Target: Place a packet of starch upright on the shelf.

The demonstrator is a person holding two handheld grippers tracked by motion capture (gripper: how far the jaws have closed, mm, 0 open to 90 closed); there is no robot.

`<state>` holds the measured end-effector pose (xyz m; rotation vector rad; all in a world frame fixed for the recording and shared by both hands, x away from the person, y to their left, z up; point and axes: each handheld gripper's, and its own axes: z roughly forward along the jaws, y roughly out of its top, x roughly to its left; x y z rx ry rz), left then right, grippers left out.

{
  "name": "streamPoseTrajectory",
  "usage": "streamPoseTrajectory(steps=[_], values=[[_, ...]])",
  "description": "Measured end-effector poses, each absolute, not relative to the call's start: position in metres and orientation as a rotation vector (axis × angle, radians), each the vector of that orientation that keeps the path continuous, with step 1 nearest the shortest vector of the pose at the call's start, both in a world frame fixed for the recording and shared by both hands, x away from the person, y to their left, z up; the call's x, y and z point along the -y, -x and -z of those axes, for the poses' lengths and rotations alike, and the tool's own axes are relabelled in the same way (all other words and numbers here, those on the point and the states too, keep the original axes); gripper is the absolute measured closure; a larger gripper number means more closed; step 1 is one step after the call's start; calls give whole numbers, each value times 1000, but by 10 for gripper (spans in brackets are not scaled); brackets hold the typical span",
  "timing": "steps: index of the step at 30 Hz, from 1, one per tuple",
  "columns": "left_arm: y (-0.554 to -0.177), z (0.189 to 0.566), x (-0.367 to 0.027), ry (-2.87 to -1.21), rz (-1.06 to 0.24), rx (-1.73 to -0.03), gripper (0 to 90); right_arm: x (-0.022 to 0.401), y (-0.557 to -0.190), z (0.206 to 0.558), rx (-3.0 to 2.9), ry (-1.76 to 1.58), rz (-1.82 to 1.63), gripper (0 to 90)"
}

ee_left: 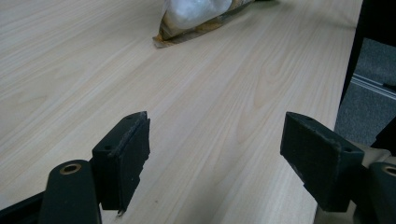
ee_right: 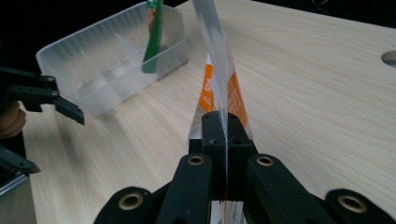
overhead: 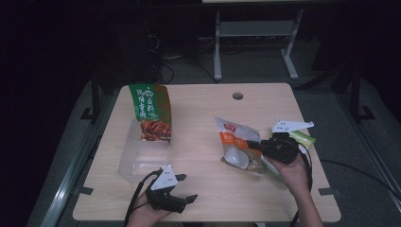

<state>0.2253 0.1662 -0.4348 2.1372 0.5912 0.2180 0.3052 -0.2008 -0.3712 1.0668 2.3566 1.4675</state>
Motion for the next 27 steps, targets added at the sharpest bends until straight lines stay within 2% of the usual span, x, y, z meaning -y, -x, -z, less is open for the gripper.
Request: streamPoseTrajectory(steps=[16,27], values=[[-229,434,-164,-2121,-206,-598,235,159,-291,355,-2440,-865,-1557,900],[-232,427,-145,-2122,-232,-582,238,159,-295,374,-2521,-805,-1533,898]])
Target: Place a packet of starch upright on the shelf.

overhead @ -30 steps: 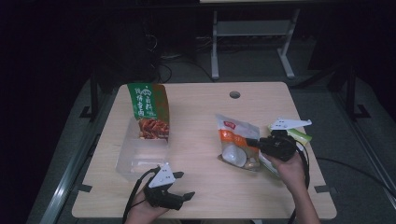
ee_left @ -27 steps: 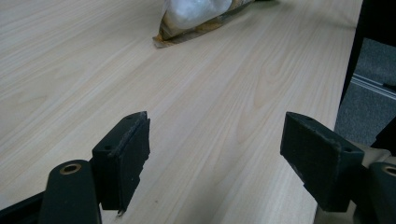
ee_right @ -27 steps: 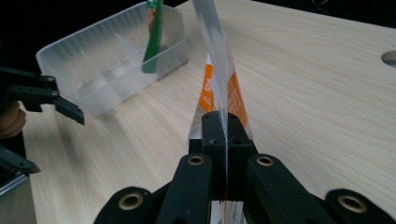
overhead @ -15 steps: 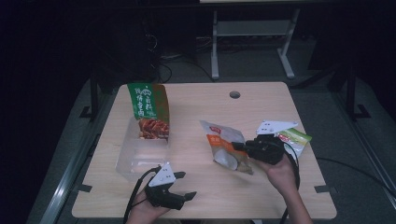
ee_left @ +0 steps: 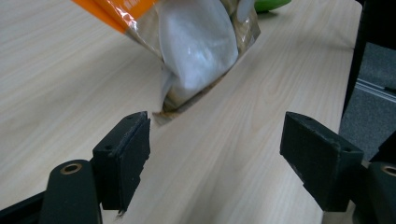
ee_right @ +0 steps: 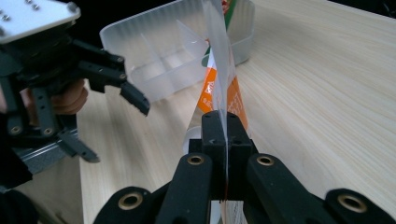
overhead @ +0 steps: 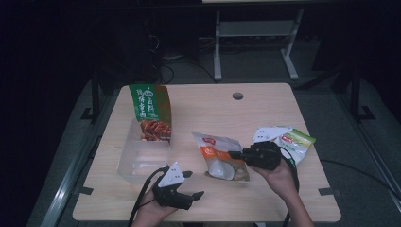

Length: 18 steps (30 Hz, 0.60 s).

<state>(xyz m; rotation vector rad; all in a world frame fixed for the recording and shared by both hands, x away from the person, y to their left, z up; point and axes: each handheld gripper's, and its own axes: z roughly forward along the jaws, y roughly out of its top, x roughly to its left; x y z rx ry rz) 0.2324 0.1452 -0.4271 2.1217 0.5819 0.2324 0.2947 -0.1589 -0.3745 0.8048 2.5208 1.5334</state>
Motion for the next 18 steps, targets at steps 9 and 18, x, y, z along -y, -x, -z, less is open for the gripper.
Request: streamPoseTrajectory(steps=[9,18], values=[[-266,431,-120,-2107,-219,-644,287,169,-294,378,-2548,-760,-1525,895],[-296,439,-109,-2043,-49,-720,469,169,-294,379,-2562,-728,-1522,894]])
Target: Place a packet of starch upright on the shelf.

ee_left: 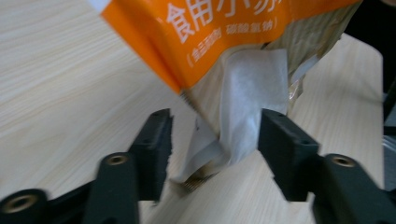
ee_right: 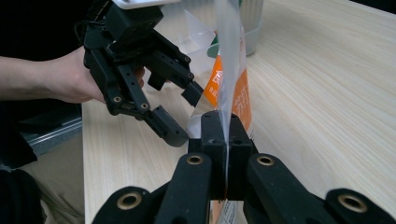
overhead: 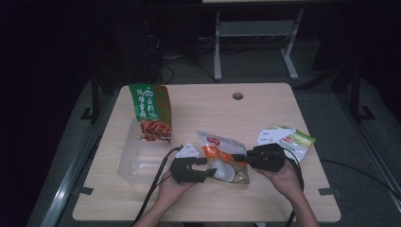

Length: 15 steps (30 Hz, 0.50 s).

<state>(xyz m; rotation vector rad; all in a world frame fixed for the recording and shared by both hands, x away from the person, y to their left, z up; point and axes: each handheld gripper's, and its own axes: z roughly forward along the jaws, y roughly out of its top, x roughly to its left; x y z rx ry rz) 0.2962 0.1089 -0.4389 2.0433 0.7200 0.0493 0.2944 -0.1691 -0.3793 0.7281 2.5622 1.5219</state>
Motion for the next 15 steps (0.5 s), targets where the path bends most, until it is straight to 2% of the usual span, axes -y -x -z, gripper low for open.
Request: streamPoseTrajectory(steps=[4,9,10,15], values=[[-299,436,-103,-2074,-48,-708,591,170,-295,381,-2553,-734,-1512,891],[-298,432,-101,-2083,-80,-699,846,170,-296,383,-2554,-747,-1475,857],[-296,431,-100,-2082,-99,-702,873,171,-296,385,-2553,-762,-1462,848],[-291,431,-97,-2104,-177,-672,890,167,-298,395,-2567,-818,-1410,826]])
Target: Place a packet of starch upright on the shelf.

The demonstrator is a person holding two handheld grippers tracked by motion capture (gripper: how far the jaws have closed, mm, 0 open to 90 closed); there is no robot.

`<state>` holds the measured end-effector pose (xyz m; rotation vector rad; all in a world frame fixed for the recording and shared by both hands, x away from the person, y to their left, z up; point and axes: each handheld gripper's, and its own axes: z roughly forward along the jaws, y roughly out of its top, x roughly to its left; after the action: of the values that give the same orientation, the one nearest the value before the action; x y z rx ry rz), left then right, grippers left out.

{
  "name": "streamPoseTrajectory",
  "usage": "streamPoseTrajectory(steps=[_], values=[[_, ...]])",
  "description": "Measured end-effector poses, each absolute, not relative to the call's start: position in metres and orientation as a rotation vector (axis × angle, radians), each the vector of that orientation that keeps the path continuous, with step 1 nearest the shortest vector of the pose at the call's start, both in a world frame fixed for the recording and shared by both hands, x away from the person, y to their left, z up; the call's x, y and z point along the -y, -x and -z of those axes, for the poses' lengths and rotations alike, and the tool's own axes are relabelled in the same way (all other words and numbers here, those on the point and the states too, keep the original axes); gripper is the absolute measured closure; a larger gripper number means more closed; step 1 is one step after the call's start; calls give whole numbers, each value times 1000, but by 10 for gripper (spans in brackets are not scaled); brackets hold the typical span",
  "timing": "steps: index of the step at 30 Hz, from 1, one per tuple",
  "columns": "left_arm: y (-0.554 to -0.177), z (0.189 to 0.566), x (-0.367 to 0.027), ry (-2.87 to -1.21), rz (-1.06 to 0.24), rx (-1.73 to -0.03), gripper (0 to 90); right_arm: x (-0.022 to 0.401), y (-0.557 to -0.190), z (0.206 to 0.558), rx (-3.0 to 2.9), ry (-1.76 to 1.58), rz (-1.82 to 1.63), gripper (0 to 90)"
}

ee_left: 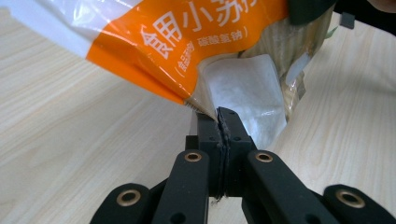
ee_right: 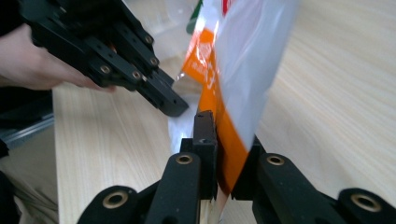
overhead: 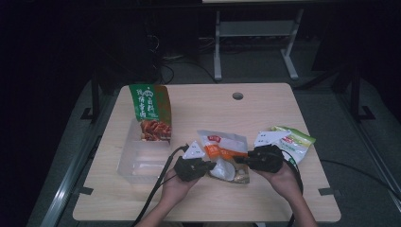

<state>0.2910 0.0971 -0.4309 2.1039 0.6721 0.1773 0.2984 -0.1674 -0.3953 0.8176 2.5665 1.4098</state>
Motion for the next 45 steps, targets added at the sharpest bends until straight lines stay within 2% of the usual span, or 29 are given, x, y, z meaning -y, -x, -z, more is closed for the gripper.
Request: streamPoseTrajectory(steps=[3,8,9,11,14,18,23,32,45], values=[[-289,431,-98,-2106,-183,-669,891,163,-300,399,-2567,-836,-1389,786],[-287,430,-100,-2111,-184,-664,880,157,-303,401,-2579,-878,-1400,872],[-287,430,-101,-2115,-188,-665,861,156,-303,402,-2580,-872,-1401,884],[-284,428,-102,-2125,-187,-653,745,156,-302,401,-2572,-880,-1389,894],[-277,427,-107,-2155,-240,-628,645,157,-302,401,-2568,-890,-1400,897],[-269,427,-115,-2147,-250,-628,559,156,-302,400,-2566,-889,-1417,898],[-259,429,-124,-2148,-239,-614,501,155,-300,397,-2563,-880,-1440,899],[-242,424,-139,-2121,-218,-577,444,156,-298,390,-2532,-884,-1488,900],[-221,427,-155,-2123,-168,-533,417,150,-302,370,-2477,-872,-1536,900]])
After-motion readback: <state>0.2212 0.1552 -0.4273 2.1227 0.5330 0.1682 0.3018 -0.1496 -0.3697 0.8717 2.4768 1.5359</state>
